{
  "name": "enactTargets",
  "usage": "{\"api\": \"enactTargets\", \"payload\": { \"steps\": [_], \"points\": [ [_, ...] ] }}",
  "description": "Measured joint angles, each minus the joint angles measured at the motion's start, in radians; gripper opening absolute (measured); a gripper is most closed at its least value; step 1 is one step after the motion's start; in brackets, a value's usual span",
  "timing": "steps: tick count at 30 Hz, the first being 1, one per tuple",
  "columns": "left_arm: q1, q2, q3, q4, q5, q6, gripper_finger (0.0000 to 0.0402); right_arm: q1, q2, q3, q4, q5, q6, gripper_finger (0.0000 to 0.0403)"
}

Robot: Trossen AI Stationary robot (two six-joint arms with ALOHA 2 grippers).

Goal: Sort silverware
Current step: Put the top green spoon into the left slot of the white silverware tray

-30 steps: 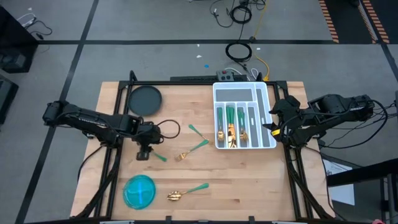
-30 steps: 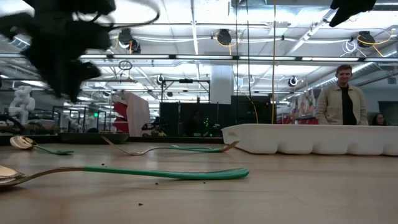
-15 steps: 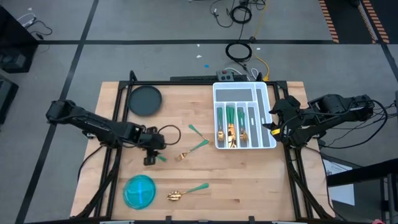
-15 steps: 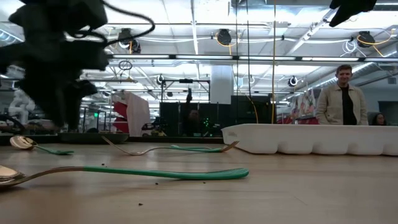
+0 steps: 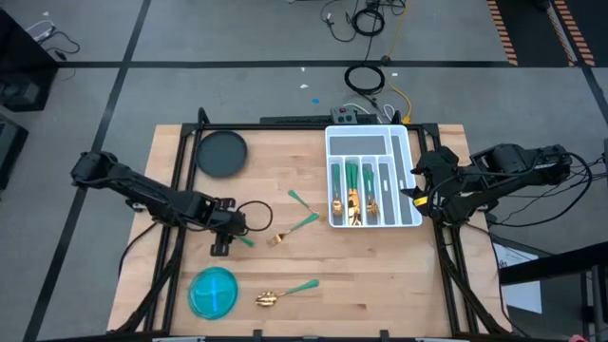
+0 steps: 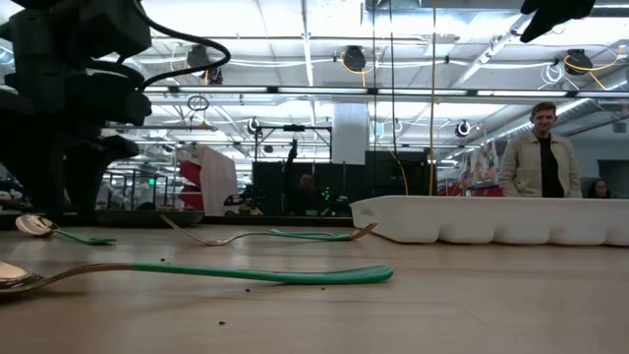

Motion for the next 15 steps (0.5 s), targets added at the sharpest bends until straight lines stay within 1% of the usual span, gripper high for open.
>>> {"api": "enactTargets", "payload": {
  "steps": [5,10,15],
  "points": [
    [0.000,0.045,0.000,-0.006,-0.030,-0.014,0.0170,0.000,0.000,0.000,0.000,0.000,0.000,0.0313],
    [0.000,0.105,0.000,-0.003,0.001,-0.007,0.0170,0.000,0.000,0.000,0.000,-0.001,0.000,0.0313],
    [0.000,0.124,0.004,-0.002,0.003,-0.007,0.0170,0.000,0.000,0.000,0.000,-0.002,-0.001,0.0313]
  ]
}}
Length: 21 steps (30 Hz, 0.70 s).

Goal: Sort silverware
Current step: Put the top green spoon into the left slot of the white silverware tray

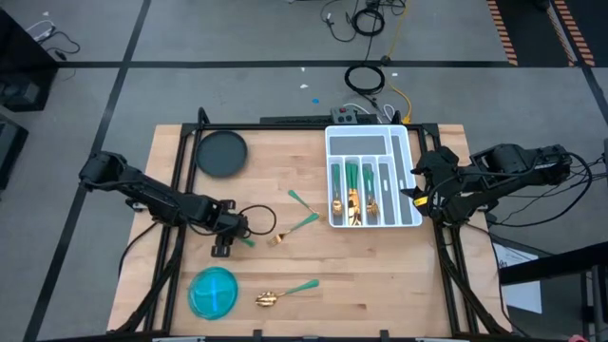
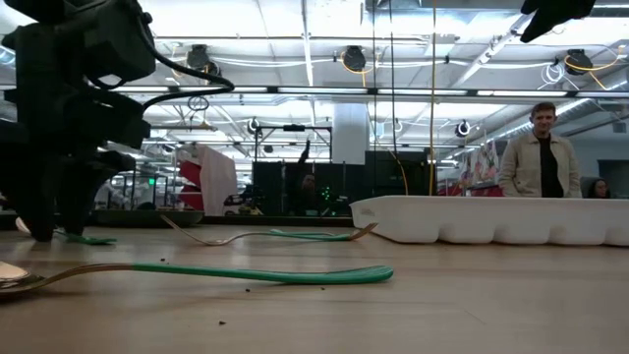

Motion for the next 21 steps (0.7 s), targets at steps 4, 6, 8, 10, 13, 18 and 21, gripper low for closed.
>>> {"api": "enactTargets", "payload": {
  "steps": [4,6,8,10,13,18,21],
  "points": [
    [0.000,0.003,0.000,0.000,0.000,0.000,0.0170,0.000,0.000,0.000,0.000,0.000,0.000,0.0313],
    [0.000,0.003,0.000,-0.001,0.000,0.001,0.0167,0.000,0.000,0.000,0.000,0.000,0.000,0.0313],
    [0.000,0.003,0.000,-0.001,0.000,0.001,0.0156,0.000,0.000,0.000,0.000,0.000,0.000,0.0313],
    [0.000,0.003,-0.001,-0.001,0.000,0.001,0.0140,0.000,0.000,0.000,0.000,0.000,0.000,0.0313],
    [0.000,0.004,-0.001,-0.001,-0.001,0.001,0.0110,0.000,0.000,0.000,0.000,0.000,0.000,0.0313],
    [0.000,0.004,-0.002,0.000,-0.005,0.002,0.0062,0.000,0.000,0.000,0.000,0.000,0.000,0.0313],
    [0.000,0.004,-0.002,0.001,-0.005,0.002,0.0037,0.000,0.000,0.000,0.000,0.000,0.000,0.0313]
  ]
}}
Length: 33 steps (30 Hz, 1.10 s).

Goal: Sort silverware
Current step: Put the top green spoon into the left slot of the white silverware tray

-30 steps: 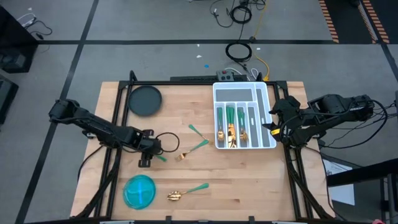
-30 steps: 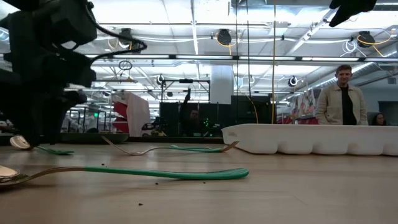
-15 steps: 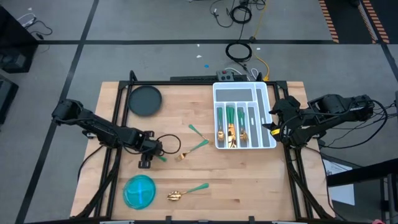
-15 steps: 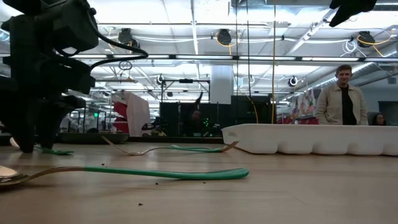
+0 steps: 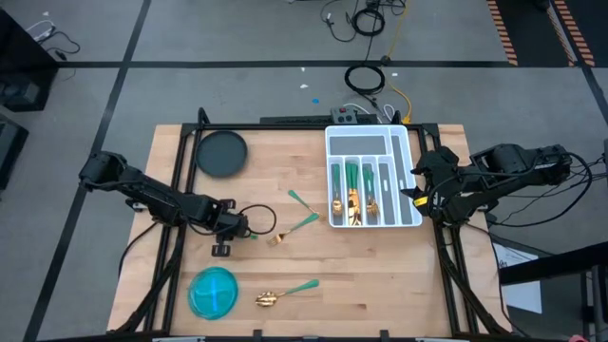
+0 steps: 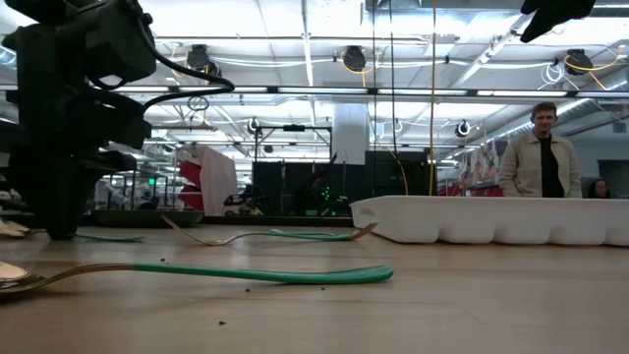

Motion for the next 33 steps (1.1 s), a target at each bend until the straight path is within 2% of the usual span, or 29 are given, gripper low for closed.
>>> {"api": "enactTargets", "payload": {
  "steps": [5,16,22,33],
  "points": [
    [0.000,0.000,0.000,0.000,0.000,0.000,0.0009,0.000,0.000,0.000,0.000,0.000,0.000,0.0313],
    [0.002,0.004,0.026,-0.017,0.024,-0.023,0.0008,0.000,0.000,0.000,0.000,0.000,0.000,0.0313],
    [0.002,0.004,0.069,-0.029,0.068,-0.036,0.0008,0.000,0.000,0.000,0.000,0.001,-0.007,0.0313],
    [0.002,0.003,0.214,-0.074,0.068,-0.148,0.0006,0.000,0.000,0.000,0.000,0.001,-0.012,0.0313]
  ]
}}
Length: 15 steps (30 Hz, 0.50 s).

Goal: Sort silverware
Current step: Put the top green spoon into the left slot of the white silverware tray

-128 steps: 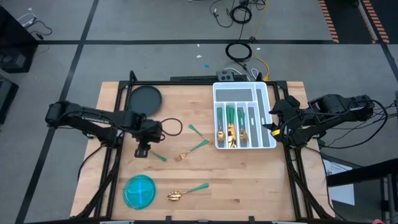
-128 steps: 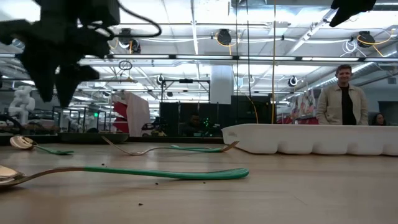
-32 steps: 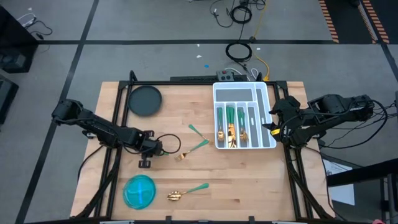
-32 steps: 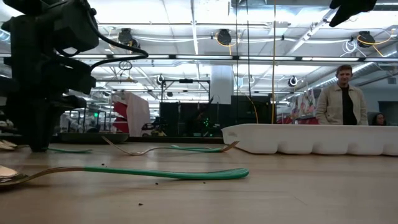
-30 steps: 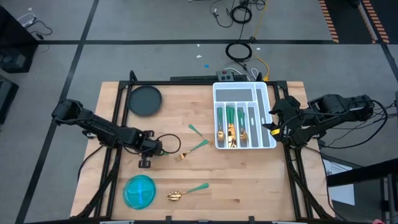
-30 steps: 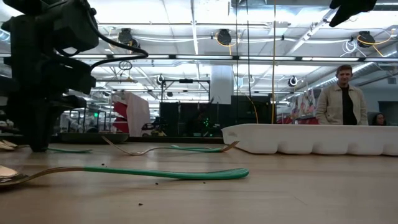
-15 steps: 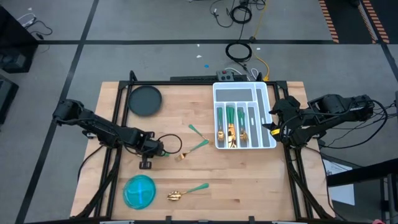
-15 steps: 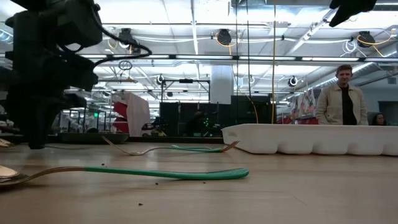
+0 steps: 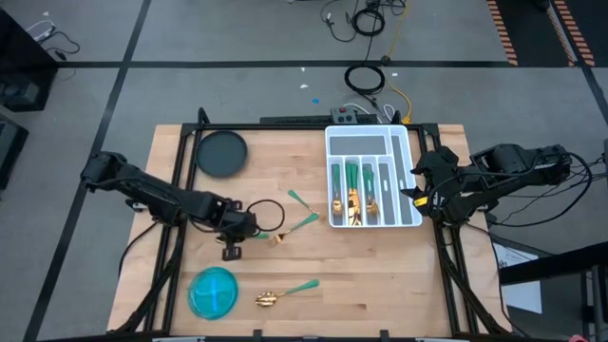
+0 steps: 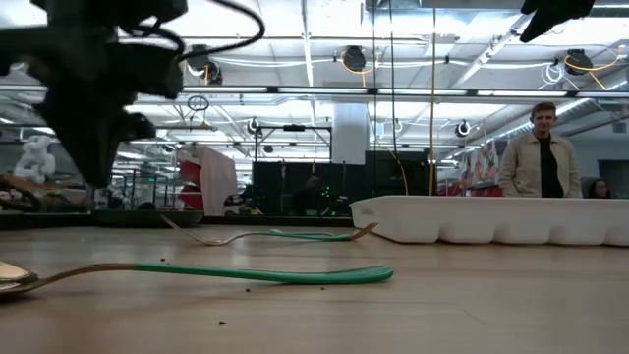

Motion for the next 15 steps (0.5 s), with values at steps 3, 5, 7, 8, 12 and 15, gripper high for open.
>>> {"api": "enactTargets", "payload": {
  "steps": [3,5,7,8,12,15],
  "points": [
    [0.001,0.000,0.059,-0.031,-0.001,-0.011,0.0006,0.000,0.000,0.000,0.000,0.001,-0.003,0.0313],
    [0.001,-0.001,0.100,-0.052,-0.004,-0.011,0.0006,0.000,0.000,0.000,0.000,0.002,-0.012,0.0313],
    [0.002,-0.001,0.141,-0.066,-0.010,-0.011,0.0006,0.000,0.000,0.000,0.000,0.002,-0.015,0.0313],
    [0.006,-0.001,0.159,-0.068,-0.010,-0.011,0.0006,0.000,0.000,0.000,0.000,0.002,-0.015,0.0313],
    [0.029,-0.002,0.234,-0.104,-0.016,-0.049,0.0006,0.000,0.000,0.000,0.000,0.002,-0.015,0.0313],
    [0.044,-0.002,0.289,-0.129,-0.022,-0.063,0.0006,0.000,0.000,0.000,0.001,0.002,-0.015,0.0313]
  ]
}}
